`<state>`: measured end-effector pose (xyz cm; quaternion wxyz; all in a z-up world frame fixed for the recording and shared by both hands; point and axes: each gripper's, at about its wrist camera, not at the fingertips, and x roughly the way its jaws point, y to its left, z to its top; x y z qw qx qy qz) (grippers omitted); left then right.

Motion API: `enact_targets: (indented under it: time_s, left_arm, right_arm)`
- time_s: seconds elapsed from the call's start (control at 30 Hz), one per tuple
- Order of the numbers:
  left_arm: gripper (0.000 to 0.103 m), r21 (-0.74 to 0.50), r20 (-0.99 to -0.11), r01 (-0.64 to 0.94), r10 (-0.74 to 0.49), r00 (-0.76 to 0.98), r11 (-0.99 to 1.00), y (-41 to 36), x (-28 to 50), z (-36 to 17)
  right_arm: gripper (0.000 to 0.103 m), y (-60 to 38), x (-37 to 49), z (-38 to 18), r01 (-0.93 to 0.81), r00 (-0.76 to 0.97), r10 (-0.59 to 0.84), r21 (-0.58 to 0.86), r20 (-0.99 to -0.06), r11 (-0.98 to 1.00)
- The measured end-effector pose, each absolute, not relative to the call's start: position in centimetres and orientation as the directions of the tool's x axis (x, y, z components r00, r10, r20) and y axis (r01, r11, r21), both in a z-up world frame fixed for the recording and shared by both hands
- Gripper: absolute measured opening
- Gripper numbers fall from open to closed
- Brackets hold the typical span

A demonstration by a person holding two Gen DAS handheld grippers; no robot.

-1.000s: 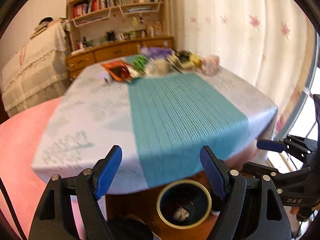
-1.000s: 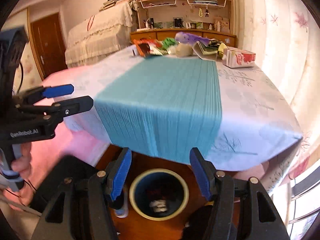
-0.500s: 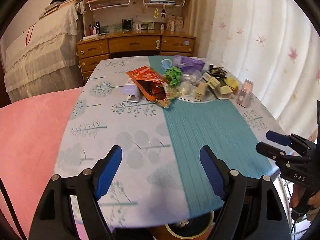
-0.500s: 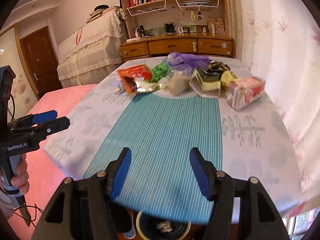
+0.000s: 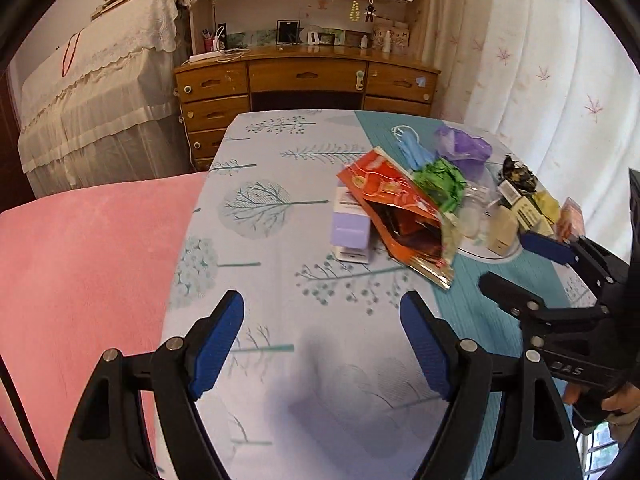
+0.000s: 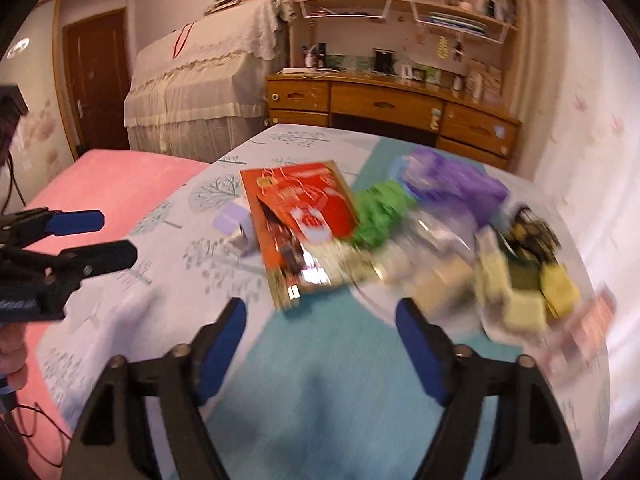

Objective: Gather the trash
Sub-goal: 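Grasp the orange snack bag with the right gripper while the left gripper grasps the lavender carton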

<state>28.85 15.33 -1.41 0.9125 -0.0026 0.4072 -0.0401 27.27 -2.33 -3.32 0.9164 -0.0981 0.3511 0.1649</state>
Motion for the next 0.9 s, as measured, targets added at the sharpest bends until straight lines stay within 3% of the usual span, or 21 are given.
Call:
enact_targets:
  time_s: [0.47, 0.63, 0.7, 0.77, 0.83, 0.9]
  left_arm:
    - [0.079, -0.117, -0.774, 0.074, -0.138, 0.618, 0.99, 19.8, 34.9, -3.9]
    - [0.079, -0.119, -0.771, 0.118, -0.166, 0.615, 0.986, 19.2, 35.5, -3.7]
    - [0.079, -0.112, -0.767, 0.14, -0.175, 0.617, 0.984, 18.7, 35.7, -3.5]
    - [0.079, -0.103, -0.766, 0.16, -0.181, 0.617, 0.982, 18.0, 36.0, -3.3]
    - [0.079, -0.099, -0.767, 0.178, -0.19, 0.613, 0.979, 17.3, 36.5, -3.1]
    - [0.079, -0.102, -0.772, 0.193, -0.2, 0.604, 0.976, 16.7, 37.2, -3.0]
  right_arm:
    - [0.079, 4.5, 35.0, -7.0, -0.368, 0.694, 0.081, -0.255, -0.716, 0.894]
    - [0.078, 3.8, 36.5, -7.4, -0.336, 0.686, 0.068, -0.232, -0.724, 0.913]
    - [0.07, 3.1, 36.9, -7.4, -0.318, 0.685, 0.072, -0.209, -0.725, 0.925]
    - [0.035, 2.5, 37.3, -7.3, -0.31, 0.682, 0.08, -0.188, -0.727, 0.932]
    - [0.019, 1.8, 37.5, -6.9, -0.304, 0.68, 0.1, -0.155, -0.726, 0.94]
    - [0.012, 0.9, 37.6, -6.5, -0.298, 0.676, 0.132, -0.106, -0.725, 0.949]
